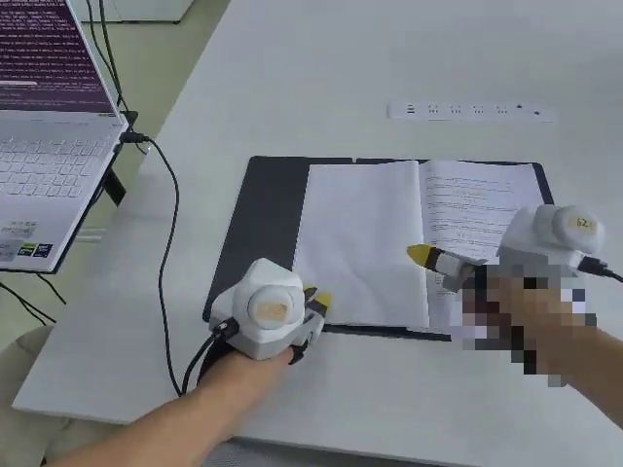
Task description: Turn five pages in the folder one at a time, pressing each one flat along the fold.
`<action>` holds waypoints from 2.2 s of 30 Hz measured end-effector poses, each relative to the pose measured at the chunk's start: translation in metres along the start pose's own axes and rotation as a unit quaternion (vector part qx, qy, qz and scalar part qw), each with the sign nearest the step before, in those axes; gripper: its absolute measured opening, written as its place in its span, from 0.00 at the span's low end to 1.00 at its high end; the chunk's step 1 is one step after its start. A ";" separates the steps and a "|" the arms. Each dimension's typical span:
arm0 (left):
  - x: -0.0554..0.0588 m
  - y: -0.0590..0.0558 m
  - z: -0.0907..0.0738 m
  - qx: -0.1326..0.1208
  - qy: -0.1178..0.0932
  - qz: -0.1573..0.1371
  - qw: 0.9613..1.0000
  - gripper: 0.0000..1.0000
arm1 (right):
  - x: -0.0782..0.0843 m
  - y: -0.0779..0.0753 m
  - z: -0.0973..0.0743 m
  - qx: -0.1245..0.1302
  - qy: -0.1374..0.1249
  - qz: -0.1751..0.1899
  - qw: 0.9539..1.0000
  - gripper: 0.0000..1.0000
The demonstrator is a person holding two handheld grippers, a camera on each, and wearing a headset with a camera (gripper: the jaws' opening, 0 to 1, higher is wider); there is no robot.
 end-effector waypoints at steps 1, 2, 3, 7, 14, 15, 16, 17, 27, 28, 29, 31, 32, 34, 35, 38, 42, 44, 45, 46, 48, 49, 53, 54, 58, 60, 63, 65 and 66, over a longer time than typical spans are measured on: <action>0.001 0.000 0.000 -0.002 0.000 0.001 1.000 0.09 | -0.001 -0.001 0.001 -0.002 0.003 0.001 1.000 0.01; 0.001 0.001 -0.001 -0.003 -0.001 -0.002 1.000 0.09 | -0.001 -0.002 0.002 -0.002 0.006 0.002 1.000 0.01; 0.001 0.001 -0.001 -0.004 -0.002 -0.004 1.000 0.09 | -0.002 -0.004 0.004 -0.002 0.008 0.002 1.000 0.01; 0.002 0.000 -0.001 -0.007 -0.005 0.007 1.000 0.08 | -0.011 -0.008 0.010 -0.003 0.007 0.010 1.000 0.00; 0.002 0.001 -0.001 -0.011 -0.007 0.012 1.000 0.08 | -0.028 -0.015 0.021 -0.006 -0.001 0.035 0.999 0.00; 0.003 0.001 0.000 -0.011 -0.007 0.012 1.000 0.08 | -0.030 -0.016 0.023 -0.004 -0.001 0.040 0.999 0.00; 0.003 0.002 0.000 -0.011 -0.007 0.013 1.000 0.08 | -0.031 -0.017 0.024 -0.003 -0.002 0.041 0.999 0.00; 0.003 0.002 0.001 -0.012 -0.007 0.014 1.000 0.08 | -0.034 -0.018 0.026 -0.002 -0.004 0.053 0.999 0.00; 0.004 0.002 0.002 -0.015 -0.010 0.011 1.000 0.08 | -0.060 -0.056 0.052 0.008 -0.024 0.107 0.994 0.00; 0.004 0.002 0.002 -0.016 -0.010 0.011 1.000 0.08 | -0.064 -0.059 0.055 0.008 -0.028 0.112 0.993 0.00; 0.004 0.002 0.002 -0.016 -0.010 0.012 1.000 0.08 | -0.064 -0.060 0.056 0.007 -0.028 0.113 0.993 0.00; 0.004 0.002 0.002 -0.015 -0.009 0.012 1.000 0.08 | -0.066 -0.065 0.061 0.007 -0.028 0.123 0.992 0.00; 0.004 0.002 0.002 -0.015 -0.009 0.013 1.000 0.08 | -0.067 -0.066 0.063 0.008 -0.029 0.124 0.992 0.00; 0.004 0.002 0.002 -0.015 -0.009 0.015 1.000 0.08 | -0.070 -0.069 0.067 0.005 -0.031 0.132 0.991 0.00; 0.004 0.002 0.002 -0.015 -0.009 0.015 1.000 0.08 | -0.072 -0.069 0.069 0.003 -0.035 0.138 0.990 0.00; 0.003 0.001 0.002 -0.015 -0.009 0.016 1.000 0.08 | -0.076 -0.070 0.073 0.004 -0.040 0.144 0.989 0.00; 0.003 0.001 0.002 -0.015 -0.010 0.017 1.000 0.08 | -0.080 -0.070 0.076 0.003 -0.046 0.154 0.987 0.00; 0.003 0.001 0.002 -0.015 -0.010 0.018 1.000 0.08 | -0.084 -0.071 0.079 0.004 -0.051 0.158 0.986 0.00; 0.003 0.001 0.002 -0.015 -0.011 0.018 1.000 0.08 | -0.086 -0.072 0.080 0.005 -0.053 0.160 0.986 0.00; 0.003 0.001 0.002 -0.015 -0.011 0.019 1.000 0.08 | -0.089 -0.073 0.083 0.006 -0.056 0.163 0.985 0.00; 0.003 0.001 0.002 -0.015 -0.012 0.020 1.000 0.08 | -0.093 -0.075 0.086 0.007 -0.058 0.163 0.985 0.00; 0.003 0.001 0.002 -0.015 -0.013 0.019 1.000 0.08 | -0.096 -0.076 0.088 0.009 -0.059 0.162 0.985 0.00; 0.003 0.000 0.001 -0.016 -0.015 0.018 1.000 0.08 | -0.105 -0.079 0.095 0.015 -0.068 0.170 0.983 0.00; 0.003 0.000 0.001 -0.017 -0.015 0.019 1.000 0.08 | -0.108 -0.080 0.098 0.021 -0.069 0.170 0.983 0.00; 0.003 0.000 0.001 -0.017 -0.017 0.022 0.999 0.08 | -0.114 -0.082 0.103 0.023 -0.077 0.179 0.981 0.00; 0.004 0.000 0.001 -0.017 -0.018 0.023 0.999 0.08 | -0.117 -0.086 0.106 0.025 -0.082 0.188 0.978 0.00; 0.004 0.000 0.000 -0.017 -0.019 0.023 0.999 0.08 | -0.122 -0.089 0.109 0.027 -0.096 0.194 0.976 0.00; 0.004 0.000 0.000 -0.018 -0.020 0.021 0.999 0.08 | -0.123 -0.089 0.110 0.026 -0.102 0.194 0.975 0.00; 0.004 0.000 0.000 -0.020 -0.020 0.021 0.999 0.08 | -0.125 -0.090 0.111 0.026 -0.107 0.196 0.975 0.00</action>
Point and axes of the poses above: the centre of the closed fingertips' face, and the gripper's own axes: z roughly forward along the fingers, y roughly to its left, x roughly out of its underside, the point moved 3 cm from there along -z, roughly backward along the fingers, and after that the axes turned 4 degrees about z, right-handed, at the moved point
